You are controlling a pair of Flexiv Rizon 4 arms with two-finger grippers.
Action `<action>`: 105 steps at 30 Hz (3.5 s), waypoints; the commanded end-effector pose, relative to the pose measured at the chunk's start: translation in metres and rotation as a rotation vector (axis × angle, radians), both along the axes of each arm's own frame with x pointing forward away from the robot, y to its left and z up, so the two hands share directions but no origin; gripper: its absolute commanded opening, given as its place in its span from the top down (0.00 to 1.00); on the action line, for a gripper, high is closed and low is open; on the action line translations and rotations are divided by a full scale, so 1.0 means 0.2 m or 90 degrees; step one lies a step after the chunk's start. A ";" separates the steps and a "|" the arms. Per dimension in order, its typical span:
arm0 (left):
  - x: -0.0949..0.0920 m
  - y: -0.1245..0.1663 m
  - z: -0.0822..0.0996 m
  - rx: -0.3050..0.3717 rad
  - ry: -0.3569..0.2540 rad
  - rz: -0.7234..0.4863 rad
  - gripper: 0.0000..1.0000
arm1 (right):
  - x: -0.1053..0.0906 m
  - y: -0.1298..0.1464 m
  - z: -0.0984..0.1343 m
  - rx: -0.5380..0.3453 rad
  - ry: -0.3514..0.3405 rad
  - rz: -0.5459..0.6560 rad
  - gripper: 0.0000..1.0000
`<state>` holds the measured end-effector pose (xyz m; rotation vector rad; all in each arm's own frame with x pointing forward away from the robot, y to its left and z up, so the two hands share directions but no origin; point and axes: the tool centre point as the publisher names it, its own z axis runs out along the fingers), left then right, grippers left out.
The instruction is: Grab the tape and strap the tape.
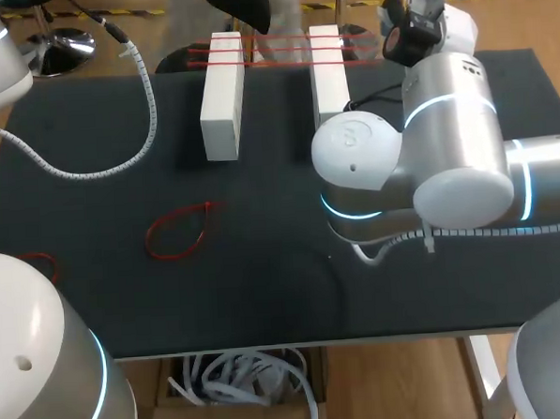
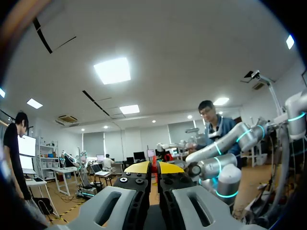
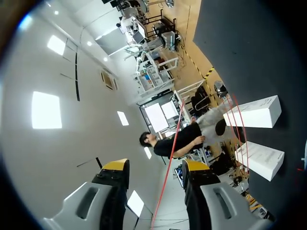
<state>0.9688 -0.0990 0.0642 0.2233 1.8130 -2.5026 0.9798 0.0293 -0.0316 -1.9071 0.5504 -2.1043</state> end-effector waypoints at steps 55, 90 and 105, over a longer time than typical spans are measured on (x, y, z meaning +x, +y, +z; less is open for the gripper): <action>0.00 0.00 0.00 0.001 0.000 -0.002 1.00 | -0.06 -0.04 0.01 0.009 0.010 -0.013 0.96; 0.00 0.03 0.01 0.063 0.007 -0.012 1.00 | -0.06 -0.03 0.01 -0.013 0.013 0.002 1.00; -0.04 -0.02 0.05 0.619 0.098 0.004 1.00 | -0.06 -0.03 0.01 -0.013 0.013 0.002 1.00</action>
